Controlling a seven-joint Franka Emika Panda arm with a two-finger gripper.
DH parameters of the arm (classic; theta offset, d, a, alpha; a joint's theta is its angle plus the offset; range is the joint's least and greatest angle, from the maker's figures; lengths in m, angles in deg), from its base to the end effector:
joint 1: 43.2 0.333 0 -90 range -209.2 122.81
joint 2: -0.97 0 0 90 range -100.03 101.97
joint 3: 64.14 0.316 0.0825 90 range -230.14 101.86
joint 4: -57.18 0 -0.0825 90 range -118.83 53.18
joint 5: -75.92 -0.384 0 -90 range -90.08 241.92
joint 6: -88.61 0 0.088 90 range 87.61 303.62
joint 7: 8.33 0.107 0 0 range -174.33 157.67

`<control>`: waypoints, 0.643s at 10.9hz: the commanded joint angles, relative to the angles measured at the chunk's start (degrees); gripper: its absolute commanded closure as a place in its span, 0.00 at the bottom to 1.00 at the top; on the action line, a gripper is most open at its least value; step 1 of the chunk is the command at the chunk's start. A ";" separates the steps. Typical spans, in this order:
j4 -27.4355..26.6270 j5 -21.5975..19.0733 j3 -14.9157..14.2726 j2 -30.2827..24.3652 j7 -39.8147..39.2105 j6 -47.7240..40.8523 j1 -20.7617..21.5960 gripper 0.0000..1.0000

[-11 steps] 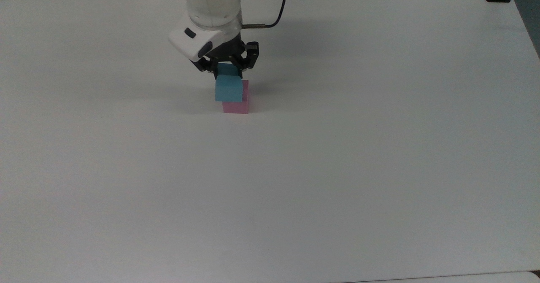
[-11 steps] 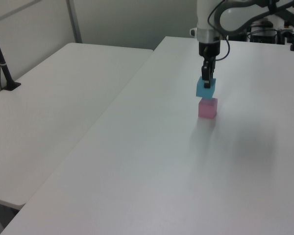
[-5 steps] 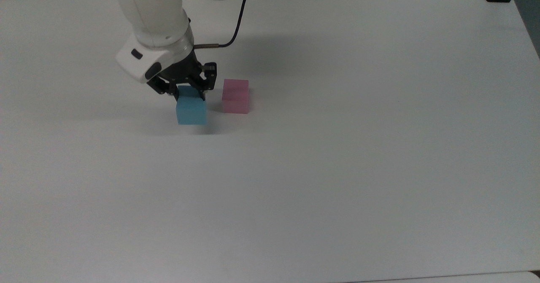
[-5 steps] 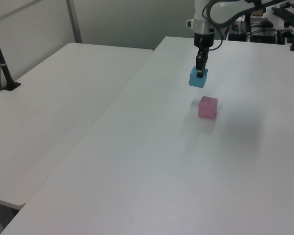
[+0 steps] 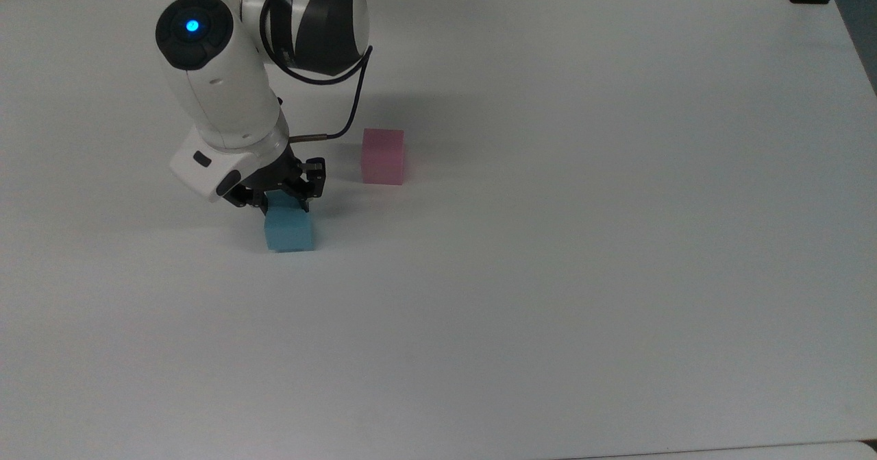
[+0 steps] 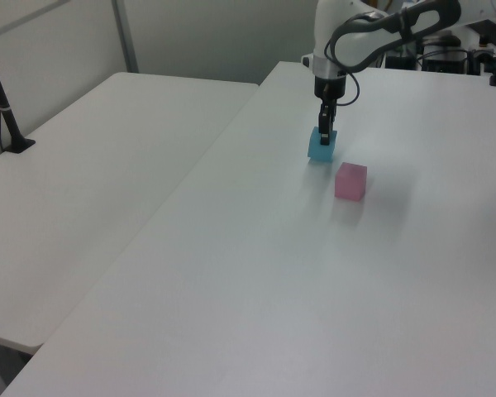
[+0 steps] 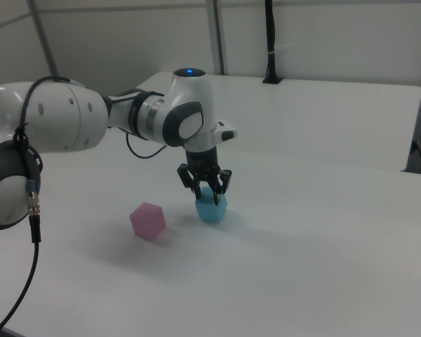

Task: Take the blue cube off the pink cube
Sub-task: 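Move the blue cube beside the pink cube and lower it to the table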

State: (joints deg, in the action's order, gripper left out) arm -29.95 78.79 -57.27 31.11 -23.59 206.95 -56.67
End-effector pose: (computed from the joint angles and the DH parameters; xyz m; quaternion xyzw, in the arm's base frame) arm 0.6925 -0.0957 0.3589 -0.9968 -0.0788 -0.0126 0.0055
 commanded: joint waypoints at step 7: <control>-1.90 1.62 -0.19 -7.51 5.38 -0.64 -2.26 0.00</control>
State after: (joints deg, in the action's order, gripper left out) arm -28.78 80.18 -57.30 30.93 -23.27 207.30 -57.71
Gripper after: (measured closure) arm 0.000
